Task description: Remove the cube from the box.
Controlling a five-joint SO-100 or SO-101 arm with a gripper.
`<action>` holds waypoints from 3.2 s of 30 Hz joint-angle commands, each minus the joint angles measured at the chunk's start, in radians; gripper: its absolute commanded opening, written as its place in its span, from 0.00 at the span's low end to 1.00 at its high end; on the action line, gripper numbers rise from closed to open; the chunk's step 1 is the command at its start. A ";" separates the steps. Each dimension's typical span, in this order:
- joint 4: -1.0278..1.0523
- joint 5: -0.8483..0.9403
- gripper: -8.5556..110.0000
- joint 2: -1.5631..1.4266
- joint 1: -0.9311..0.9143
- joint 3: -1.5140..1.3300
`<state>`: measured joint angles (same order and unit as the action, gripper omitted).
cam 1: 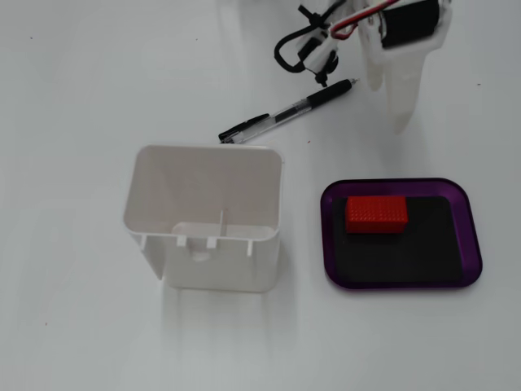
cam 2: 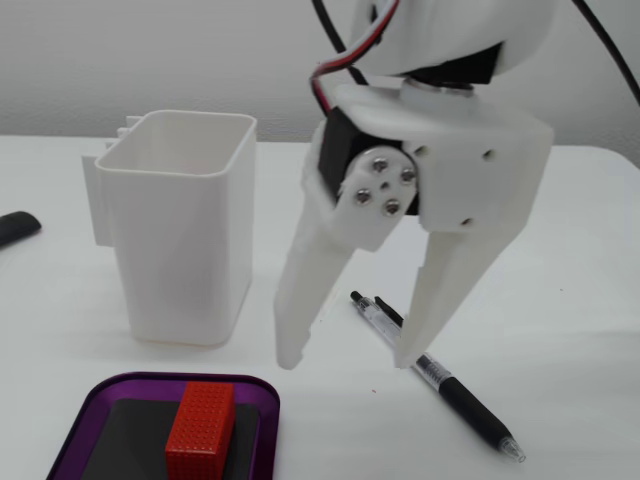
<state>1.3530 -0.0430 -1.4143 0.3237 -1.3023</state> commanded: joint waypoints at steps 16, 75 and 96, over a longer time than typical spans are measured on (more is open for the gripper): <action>0.129 -0.067 0.24 0.503 0.002 0.735; 0.141 -0.057 0.20 0.643 -0.110 0.810; 0.141 -0.057 0.19 0.752 -0.109 0.825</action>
<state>1.4849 -0.1012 -0.6581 0.2117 -0.4985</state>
